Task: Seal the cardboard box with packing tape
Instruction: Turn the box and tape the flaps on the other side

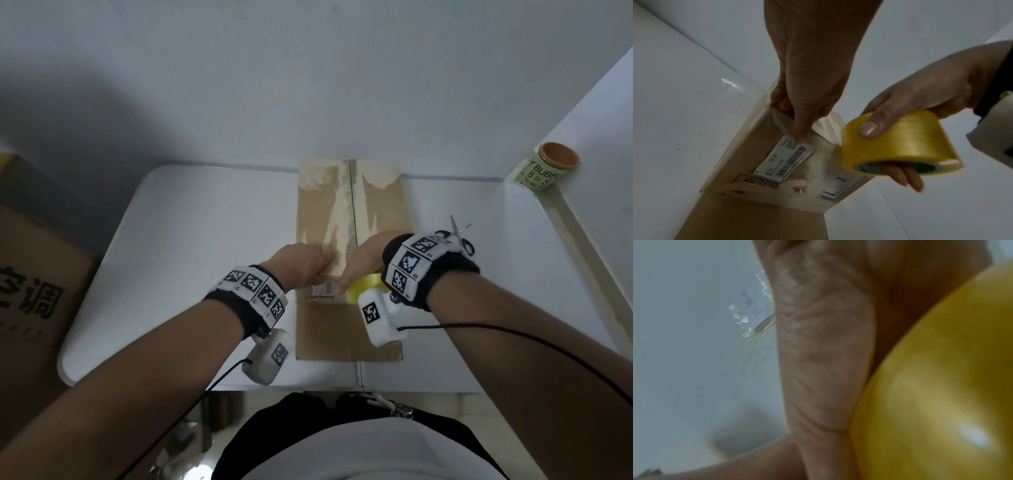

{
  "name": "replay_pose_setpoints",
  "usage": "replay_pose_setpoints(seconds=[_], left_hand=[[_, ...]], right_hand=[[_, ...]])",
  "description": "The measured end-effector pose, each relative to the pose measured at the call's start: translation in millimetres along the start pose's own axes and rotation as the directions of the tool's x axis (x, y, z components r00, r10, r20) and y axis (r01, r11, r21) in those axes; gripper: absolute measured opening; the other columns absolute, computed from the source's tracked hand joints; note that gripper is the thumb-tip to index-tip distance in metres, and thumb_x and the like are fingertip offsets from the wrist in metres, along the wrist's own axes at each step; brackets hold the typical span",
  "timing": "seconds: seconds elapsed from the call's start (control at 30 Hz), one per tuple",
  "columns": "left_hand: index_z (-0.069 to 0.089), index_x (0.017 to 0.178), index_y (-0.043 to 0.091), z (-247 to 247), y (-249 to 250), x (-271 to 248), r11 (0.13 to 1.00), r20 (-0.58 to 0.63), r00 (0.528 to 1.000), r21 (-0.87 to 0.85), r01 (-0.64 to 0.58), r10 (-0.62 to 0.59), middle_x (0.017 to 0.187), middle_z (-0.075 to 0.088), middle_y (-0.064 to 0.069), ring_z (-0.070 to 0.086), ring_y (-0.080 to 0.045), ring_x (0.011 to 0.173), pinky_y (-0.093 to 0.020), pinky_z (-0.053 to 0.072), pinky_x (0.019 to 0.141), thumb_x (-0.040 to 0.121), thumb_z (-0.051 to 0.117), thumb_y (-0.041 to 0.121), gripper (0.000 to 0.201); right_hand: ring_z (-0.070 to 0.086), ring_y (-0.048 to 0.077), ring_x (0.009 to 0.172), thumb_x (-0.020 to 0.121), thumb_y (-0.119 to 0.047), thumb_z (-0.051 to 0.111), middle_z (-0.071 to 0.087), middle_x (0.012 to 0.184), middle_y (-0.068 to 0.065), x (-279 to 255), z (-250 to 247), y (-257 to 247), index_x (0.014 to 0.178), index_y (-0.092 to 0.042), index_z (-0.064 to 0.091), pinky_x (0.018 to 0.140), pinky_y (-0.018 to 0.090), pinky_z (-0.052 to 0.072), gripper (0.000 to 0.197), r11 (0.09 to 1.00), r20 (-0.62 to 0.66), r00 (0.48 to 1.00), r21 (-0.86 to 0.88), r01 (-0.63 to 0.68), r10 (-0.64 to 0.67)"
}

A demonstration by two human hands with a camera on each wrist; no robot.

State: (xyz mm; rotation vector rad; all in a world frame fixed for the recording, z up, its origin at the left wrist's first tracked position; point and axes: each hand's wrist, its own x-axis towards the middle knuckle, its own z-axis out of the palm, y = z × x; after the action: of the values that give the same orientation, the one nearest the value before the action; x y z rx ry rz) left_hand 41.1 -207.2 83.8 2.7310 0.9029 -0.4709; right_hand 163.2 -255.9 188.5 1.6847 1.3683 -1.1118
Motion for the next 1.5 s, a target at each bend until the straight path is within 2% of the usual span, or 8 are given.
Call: replay_pose_setpoints(seconds=[0.1, 0.23, 0.63, 0.7, 0.8, 0.93, 1.13, 1.5], left_hand=[[0.042, 0.128, 0.017, -1.0, -0.1, 2.7, 1.000, 0.037, 0.999, 0.010, -0.006, 0.006, 0.118, 0.055, -0.010, 0.059, -0.031, 0.103, -0.039, 0.047, 0.076, 0.093, 0.056, 0.035, 0.042], [0.045, 0.126, 0.018, -3.0, 1.7, 5.4, 0.996, 0.028, 0.999, 0.080, -0.031, 0.029, 0.118, 0.057, -0.007, 0.059, -0.029, 0.105, -0.036, 0.043, 0.072, 0.092, 0.056, 0.040, 0.042], [0.048, 0.108, 0.018, 0.0, -42.4, -27.3, 0.964, -0.011, 0.997, -0.257, 0.074, -0.079, 0.104, 0.050, 0.002, 0.056, -0.020, 0.091, -0.029, 0.040, 0.071, 0.081, 0.068, 0.048, 0.045], [0.051, 0.100, 0.020, -1.9, -61.7, -40.3, 0.835, 0.007, 0.980, -0.522, 0.173, -0.199, 0.102, 0.053, 0.006, 0.056, -0.015, 0.088, -0.028, 0.045, 0.077, 0.074, 0.064, 0.065, 0.053], [0.058, 0.113, 0.025, 8.7, -73.5, -59.0, 0.408, 0.057, 0.938, -0.890, 0.203, -0.342, 0.117, 0.061, 0.012, 0.054, -0.007, 0.112, -0.033, 0.042, 0.100, 0.082, 0.050, 0.070, 0.056], [0.061, 0.124, 0.019, 40.3, -64.2, -72.7, 0.082, 0.204, 0.955, -0.971, 0.226, -0.217, 0.123, 0.066, 0.010, 0.054, -0.005, 0.122, -0.034, 0.035, 0.107, 0.090, 0.049, 0.057, 0.052], [0.072, 0.087, 0.022, 63.2, -60.7, -72.7, -0.096, 0.148, 0.931, -0.988, 0.123, -0.333, 0.094, 0.071, 0.003, 0.063, -0.010, 0.094, -0.028, 0.042, 0.093, 0.078, 0.073, 0.036, 0.017], [0.064, 0.090, 0.010, 80.8, -40.4, -48.9, -0.106, 0.111, 0.862, -0.992, 0.067, -0.494, 0.087, 0.062, 0.000, 0.057, -0.014, 0.074, -0.027, 0.047, 0.082, 0.097, 0.056, 0.021, 0.015]], right_hand=[[0.056, 0.021, 0.083, 0.093, -0.042, 0.053, 0.057, 0.109, 0.012, -2.3, 3.4, 6.2, 0.103, -0.009, 0.056, 0.074, 0.028, 0.045, 0.035, 0.998, 0.028, 0.999, 0.055, 0.025, -0.026], [0.041, 0.028, 0.129, 0.095, -0.042, 0.048, 0.039, 0.145, 0.013, -8.4, 3.8, 8.5, 0.137, -0.008, 0.043, 0.094, 0.030, 0.035, 0.055, 0.999, -0.073, 0.997, -0.018, 0.039, -0.040], [0.037, 0.032, 0.134, 0.095, -0.042, 0.048, 0.033, 0.150, 0.014, -9.0, 2.8, -0.5, 0.143, -0.007, 0.035, 0.103, 0.038, 0.036, 0.062, 0.999, -0.040, 0.998, 0.013, 0.038, -0.038], [0.036, 0.032, 0.135, 0.096, -0.041, 0.047, 0.032, 0.150, 0.014, -9.5, 3.3, -0.9, 0.144, -0.006, 0.034, 0.104, 0.038, 0.035, 0.061, 0.999, -0.029, 0.999, 0.010, 0.034, -0.034], [0.037, 0.033, 0.134, 0.097, -0.038, 0.046, 0.035, 0.149, 0.016, -10.4, 3.5, -4.3, 0.143, -0.004, 0.036, 0.104, 0.038, 0.036, 0.058, 1.000, -0.018, 1.000, 0.013, 0.023, -0.023], [0.037, 0.033, 0.135, 0.098, -0.034, 0.044, 0.035, 0.148, 0.018, -12.4, 2.5, -8.1, 0.143, -0.002, 0.036, 0.105, 0.038, 0.036, 0.056, 1.000, -0.016, 1.000, 0.027, 0.012, -0.011], [0.035, 0.033, 0.136, 0.099, -0.033, 0.043, 0.034, 0.149, 0.019, -11.6, 0.6, -8.6, 0.143, -0.001, 0.033, 0.106, 0.037, 0.035, 0.055, 1.000, -0.006, 1.000, 0.015, -0.002, 0.002], [0.041, 0.032, 0.130, 0.095, -0.040, 0.049, 0.039, 0.145, 0.015, -4.1, -0.2, -6.6, 0.140, -0.008, 0.038, 0.087, 0.033, 0.037, 0.057, 1.000, -0.020, 1.000, -0.016, 0.004, -0.004]])
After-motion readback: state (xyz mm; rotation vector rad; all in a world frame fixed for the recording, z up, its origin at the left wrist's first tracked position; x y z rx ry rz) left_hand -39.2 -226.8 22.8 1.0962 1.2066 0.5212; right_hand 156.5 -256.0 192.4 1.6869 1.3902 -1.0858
